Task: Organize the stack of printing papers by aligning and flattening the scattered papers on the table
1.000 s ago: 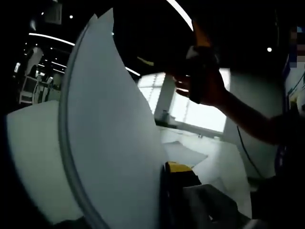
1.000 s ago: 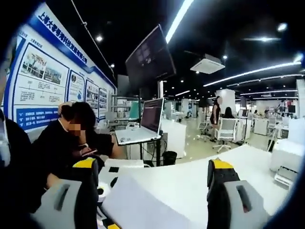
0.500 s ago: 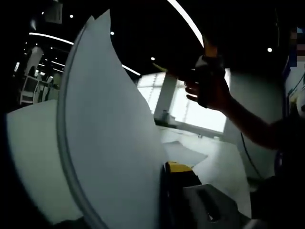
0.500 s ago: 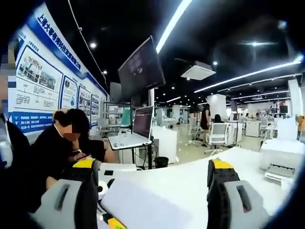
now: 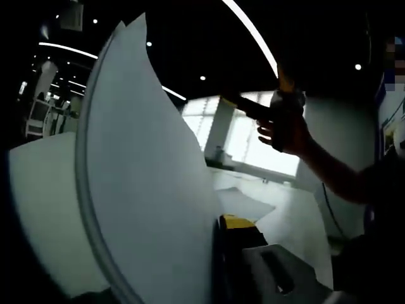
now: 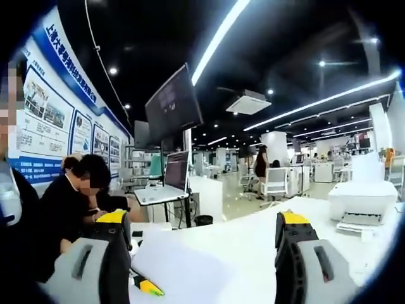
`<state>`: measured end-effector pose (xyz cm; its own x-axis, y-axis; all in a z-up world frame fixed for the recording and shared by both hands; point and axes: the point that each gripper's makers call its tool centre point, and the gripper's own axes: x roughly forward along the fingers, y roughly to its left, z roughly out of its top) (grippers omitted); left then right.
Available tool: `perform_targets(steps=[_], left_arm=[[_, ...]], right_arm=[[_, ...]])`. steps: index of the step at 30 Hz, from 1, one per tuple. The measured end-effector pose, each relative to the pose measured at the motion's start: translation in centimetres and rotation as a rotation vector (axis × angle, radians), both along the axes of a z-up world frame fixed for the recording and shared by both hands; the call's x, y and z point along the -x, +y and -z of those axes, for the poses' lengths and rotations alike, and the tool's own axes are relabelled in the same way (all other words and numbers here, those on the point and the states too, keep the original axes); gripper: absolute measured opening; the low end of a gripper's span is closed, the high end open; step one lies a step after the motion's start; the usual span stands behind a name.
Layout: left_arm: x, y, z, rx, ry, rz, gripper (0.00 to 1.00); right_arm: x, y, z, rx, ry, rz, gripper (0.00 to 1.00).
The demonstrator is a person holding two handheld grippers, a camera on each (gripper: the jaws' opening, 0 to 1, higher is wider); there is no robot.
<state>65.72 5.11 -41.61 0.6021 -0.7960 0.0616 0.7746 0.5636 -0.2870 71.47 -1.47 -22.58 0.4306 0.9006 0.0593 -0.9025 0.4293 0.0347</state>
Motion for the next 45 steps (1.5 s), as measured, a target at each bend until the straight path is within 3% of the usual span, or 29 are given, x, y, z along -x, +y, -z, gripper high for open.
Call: perform_targets(steps=[21,28,45], left_arm=[[0.0,0.0,0.1,-0.009,-0.001,-0.001,0.09],[0.0,0.0,0.1,-0.005,0.001,0.001,0.10],[0.0,-0.1,0.2,-0.010,0.006,0.006,0.10]], right_arm=[[3.5,-5.9,0.1,-0.050,-0.034,0.049,0.90],[4.3,-8.2,-0.5,-0.109,-0.042,0.078,0.90],[6.0,-12.5,1.3,-0.116,-0.057,0.169,0.90]])
